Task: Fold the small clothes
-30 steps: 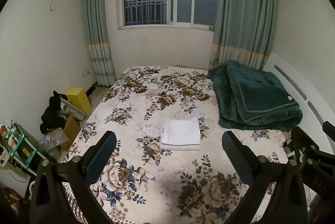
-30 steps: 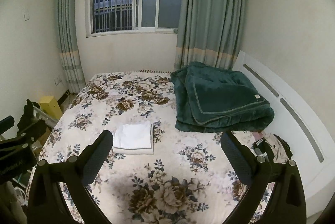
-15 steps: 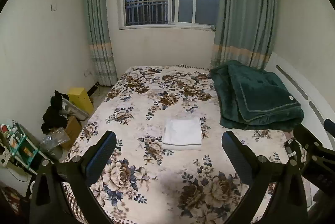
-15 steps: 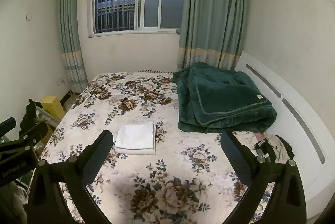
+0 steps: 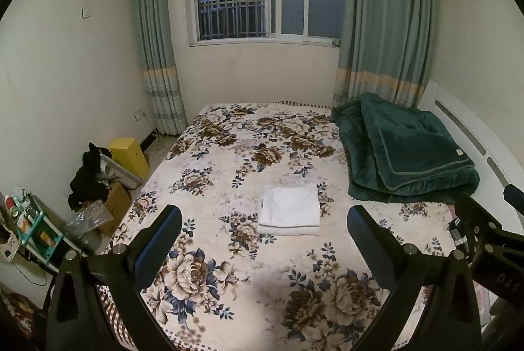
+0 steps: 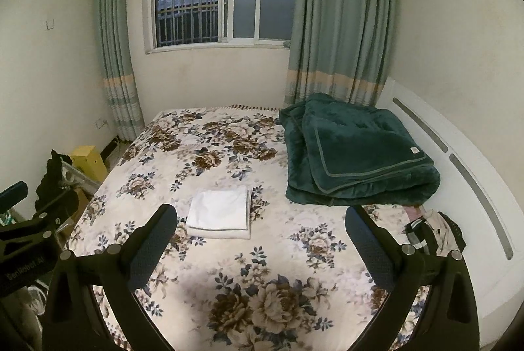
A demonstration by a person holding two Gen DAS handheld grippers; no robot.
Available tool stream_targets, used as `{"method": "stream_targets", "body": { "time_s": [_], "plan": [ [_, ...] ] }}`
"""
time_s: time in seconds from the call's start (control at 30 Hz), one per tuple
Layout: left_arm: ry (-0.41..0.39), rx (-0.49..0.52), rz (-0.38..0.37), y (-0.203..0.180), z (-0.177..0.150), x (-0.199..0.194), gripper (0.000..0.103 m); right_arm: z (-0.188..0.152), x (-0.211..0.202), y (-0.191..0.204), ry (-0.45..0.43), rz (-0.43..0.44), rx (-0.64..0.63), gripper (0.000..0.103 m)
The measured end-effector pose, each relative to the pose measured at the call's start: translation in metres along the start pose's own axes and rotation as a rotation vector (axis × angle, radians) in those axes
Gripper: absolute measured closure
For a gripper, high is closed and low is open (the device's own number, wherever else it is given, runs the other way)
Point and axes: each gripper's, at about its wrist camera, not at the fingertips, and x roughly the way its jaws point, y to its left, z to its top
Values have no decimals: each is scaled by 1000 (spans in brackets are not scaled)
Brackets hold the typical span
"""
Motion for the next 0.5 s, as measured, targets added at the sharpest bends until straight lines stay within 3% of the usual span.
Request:
{"method": "stream_targets", "body": {
  "time_s": [0.5],
  "plan": [
    [-21,20,-13,-6,3,2,0,-7,1,-3,1,-6,13,0]
  ]
}}
